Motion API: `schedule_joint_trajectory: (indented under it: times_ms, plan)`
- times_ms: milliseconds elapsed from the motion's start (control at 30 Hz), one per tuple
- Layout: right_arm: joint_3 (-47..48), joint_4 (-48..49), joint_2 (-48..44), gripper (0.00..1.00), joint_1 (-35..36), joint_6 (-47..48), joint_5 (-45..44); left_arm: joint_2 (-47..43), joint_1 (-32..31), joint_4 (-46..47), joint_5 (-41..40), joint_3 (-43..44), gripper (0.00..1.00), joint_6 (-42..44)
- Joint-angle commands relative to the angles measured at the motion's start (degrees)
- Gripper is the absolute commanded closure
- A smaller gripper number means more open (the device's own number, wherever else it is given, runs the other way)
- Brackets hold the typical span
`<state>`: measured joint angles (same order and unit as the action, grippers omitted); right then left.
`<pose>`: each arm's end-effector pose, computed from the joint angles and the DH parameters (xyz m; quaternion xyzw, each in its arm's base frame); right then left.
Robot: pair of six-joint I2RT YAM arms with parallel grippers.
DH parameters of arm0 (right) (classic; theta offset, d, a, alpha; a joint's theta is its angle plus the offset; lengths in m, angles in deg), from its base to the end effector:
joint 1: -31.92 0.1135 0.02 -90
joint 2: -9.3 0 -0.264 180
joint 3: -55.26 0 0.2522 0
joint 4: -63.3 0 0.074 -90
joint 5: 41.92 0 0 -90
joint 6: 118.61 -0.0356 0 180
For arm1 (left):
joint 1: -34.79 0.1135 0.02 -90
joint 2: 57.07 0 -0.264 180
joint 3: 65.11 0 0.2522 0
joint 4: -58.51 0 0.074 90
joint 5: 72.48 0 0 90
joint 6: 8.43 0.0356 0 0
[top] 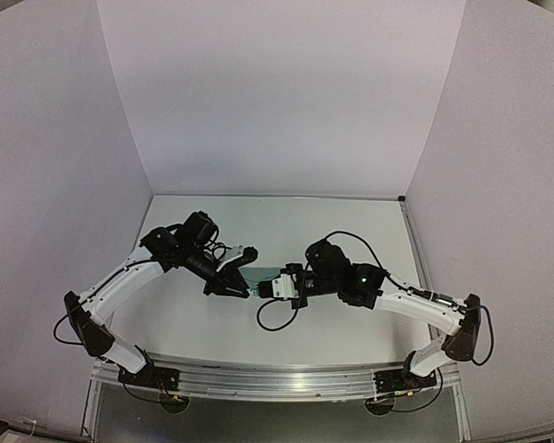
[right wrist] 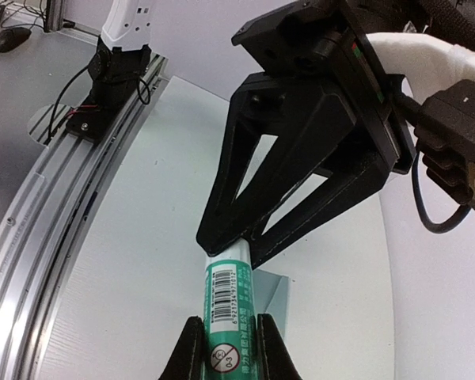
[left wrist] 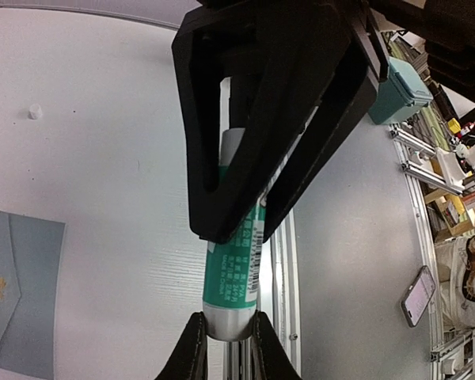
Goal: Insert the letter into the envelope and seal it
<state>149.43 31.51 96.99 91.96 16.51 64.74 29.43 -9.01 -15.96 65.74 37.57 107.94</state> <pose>0.1698 0.3150 0.3595 -0.7110 0.4464 0.1901 0.5090 0.1963 -0.2250 0.3642 0.5960 0.6544 -0.4262 0.1870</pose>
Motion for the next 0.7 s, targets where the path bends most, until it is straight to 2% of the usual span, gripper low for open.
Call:
schedule_joint_trajectory:
  times_ms: [0, 67, 100, 133, 200, 333, 433, 567, 667]
  plan:
    - [-0.44, 0.35, -2.25, 1.00, 1.48, 3.41, -4.34, -1.35, 0.62, 6.38, 3.13, 2.99, 0.85, -1.27]
    - [-0.42, 0.70, -2.25, 1.00, 1.48, -0.75, -5.62, -3.50, 0.72, 8.36, -0.07, 0.80, 0.45, 0.07]
    - [-0.32, 0.89, -2.05, 1.00, 1.48, -3.52, -6.59, -5.08, 0.74, 10.17, -2.29, -0.73, 0.31, 1.36]
    - [-0.16, 1.03, -1.72, 1.00, 1.49, -6.77, -7.89, -6.91, 0.75, 12.27, -4.63, -2.40, 0.23, 3.07]
    - [0.21, 1.00, -1.28, 1.00, 1.45, -14.32, -10.82, -10.78, 0.73, 17.91, -9.86, -6.76, 0.17, 8.13]
    - [-0.78, 1.93, -0.87, 1.00, 0.94, -29.29, -12.83, -19.10, 0.65, 31.61, -18.93, -18.01, 0.15, 21.48]
    - [0.88, 2.38, 1.44, 1.00, -0.25, -46.22, -13.87, -23.27, -0.41, 41.68, -23.19, -25.82, 0.13, 29.62]
    - [3.59, 2.38, 4.21, 1.00, -1.91, -67.30, -14.11, -24.76, -3.00, 48.31, -29.32, -31.14, 0.13, 36.55]
    - [5.30, 2.31, 5.40, 1.00, -2.11, -77.33, -14.40, -24.76, -4.35, 50.93, -31.95, -33.11, 0.13, 39.89]
